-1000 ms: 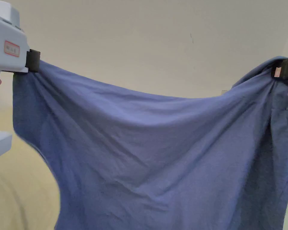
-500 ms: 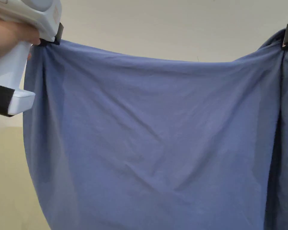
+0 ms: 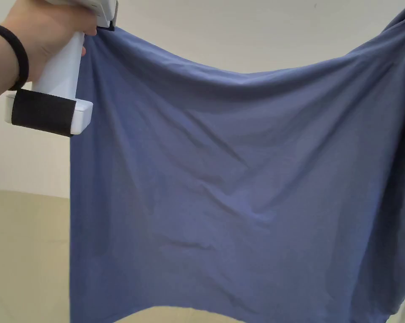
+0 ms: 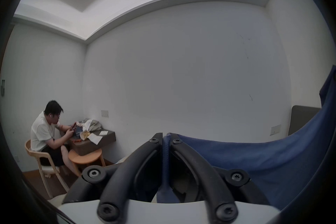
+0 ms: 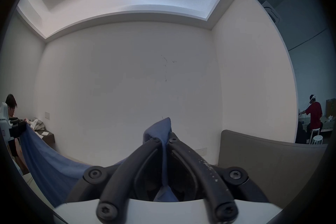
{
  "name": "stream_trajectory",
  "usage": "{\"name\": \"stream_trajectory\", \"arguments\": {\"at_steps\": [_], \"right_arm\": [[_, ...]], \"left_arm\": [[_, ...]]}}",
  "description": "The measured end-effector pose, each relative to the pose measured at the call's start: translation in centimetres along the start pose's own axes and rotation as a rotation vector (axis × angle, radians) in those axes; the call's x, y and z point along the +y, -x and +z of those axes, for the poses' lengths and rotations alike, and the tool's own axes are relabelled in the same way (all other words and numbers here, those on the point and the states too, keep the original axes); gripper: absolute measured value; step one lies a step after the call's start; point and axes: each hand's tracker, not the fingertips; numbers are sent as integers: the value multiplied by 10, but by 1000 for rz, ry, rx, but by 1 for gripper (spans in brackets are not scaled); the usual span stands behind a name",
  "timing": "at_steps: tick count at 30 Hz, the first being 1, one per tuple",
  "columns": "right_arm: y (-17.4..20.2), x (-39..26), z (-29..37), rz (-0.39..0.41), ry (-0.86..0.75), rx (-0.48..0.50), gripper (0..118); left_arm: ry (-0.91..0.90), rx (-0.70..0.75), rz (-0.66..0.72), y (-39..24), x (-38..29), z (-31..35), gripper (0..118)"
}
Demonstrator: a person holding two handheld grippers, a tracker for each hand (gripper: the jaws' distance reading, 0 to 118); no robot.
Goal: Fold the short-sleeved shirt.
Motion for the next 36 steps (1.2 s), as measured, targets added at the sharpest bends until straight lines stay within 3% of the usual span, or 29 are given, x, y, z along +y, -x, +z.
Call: {"name": "stream_trajectory", "arguments": {"at_steps": [5,11,16,20,24,27,36], "right_arm": [[-5,-40,-7,-53,16,37,5],[-14,-133,12,-136,186,119,5],[-11,-206,50,-35,352,151,5],[-23,-256,95,-93,451,192,5],[-37,-298,152,-164,531,193,5],[-47,-325,196,-175,602,197,5],[-79,-368,327,-269,710,184,5]], "left_arm": [[29,-29,-27,-7,-37,-11,6],[232,-91,-28,-13,-134,-5,6],[390,-129,-108,-17,-217,17,6],[435,-170,-42,-6,-266,63,6],[539,-185,-58,12,-308,109,6],[594,-190,-50,30,-336,143,6],[679,-189,18,64,-375,244,6]]}}
